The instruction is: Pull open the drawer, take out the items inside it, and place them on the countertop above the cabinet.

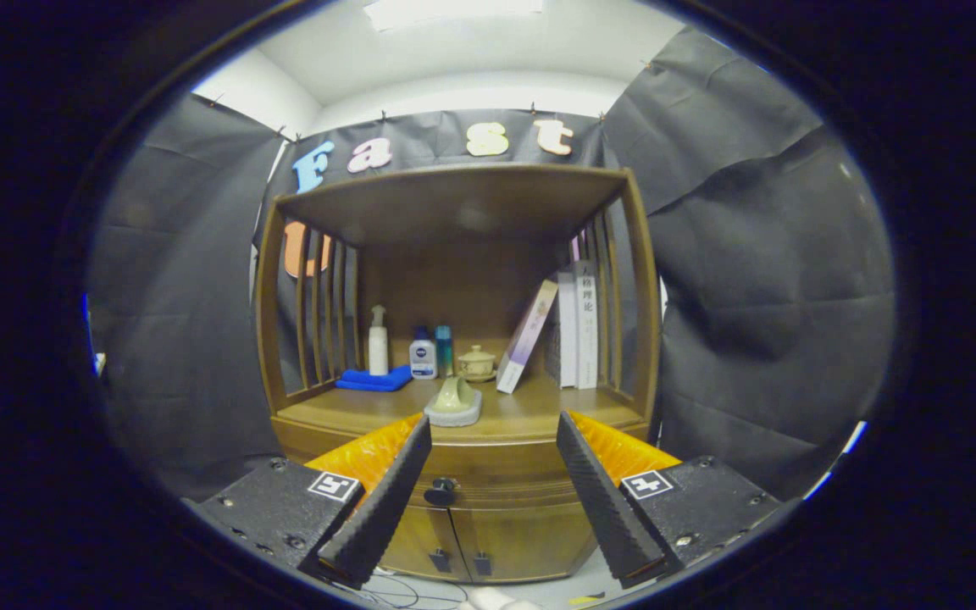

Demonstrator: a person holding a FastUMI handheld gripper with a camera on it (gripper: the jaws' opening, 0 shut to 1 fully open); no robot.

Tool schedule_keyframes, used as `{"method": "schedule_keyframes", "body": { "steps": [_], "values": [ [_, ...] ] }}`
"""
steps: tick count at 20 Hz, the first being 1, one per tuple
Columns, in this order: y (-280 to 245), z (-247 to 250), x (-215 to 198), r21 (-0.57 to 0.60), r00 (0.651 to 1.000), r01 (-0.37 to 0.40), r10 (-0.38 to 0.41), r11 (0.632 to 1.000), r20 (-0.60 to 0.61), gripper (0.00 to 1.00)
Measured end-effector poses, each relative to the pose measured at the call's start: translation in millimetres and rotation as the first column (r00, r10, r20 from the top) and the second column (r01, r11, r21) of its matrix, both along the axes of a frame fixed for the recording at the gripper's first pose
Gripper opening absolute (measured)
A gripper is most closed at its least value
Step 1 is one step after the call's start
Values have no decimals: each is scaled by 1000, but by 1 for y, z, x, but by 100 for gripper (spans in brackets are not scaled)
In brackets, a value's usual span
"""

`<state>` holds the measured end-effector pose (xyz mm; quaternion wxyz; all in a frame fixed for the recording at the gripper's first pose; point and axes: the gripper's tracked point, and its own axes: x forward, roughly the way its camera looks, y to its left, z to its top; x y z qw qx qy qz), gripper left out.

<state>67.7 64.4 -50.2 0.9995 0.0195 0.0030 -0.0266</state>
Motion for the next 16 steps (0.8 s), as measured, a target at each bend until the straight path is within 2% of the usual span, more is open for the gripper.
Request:
{"method": "schedule_keyframes", "body": {
  "steps": [7,10,16],
  "values": [
    [-40,28,-64,71,998,27,-30,997,46,97],
    [-56,32,-76,74,997,45,-50,996,62,97],
    [-58,30,-86,33,998,10,-12,999,54,98]
  ]
}}
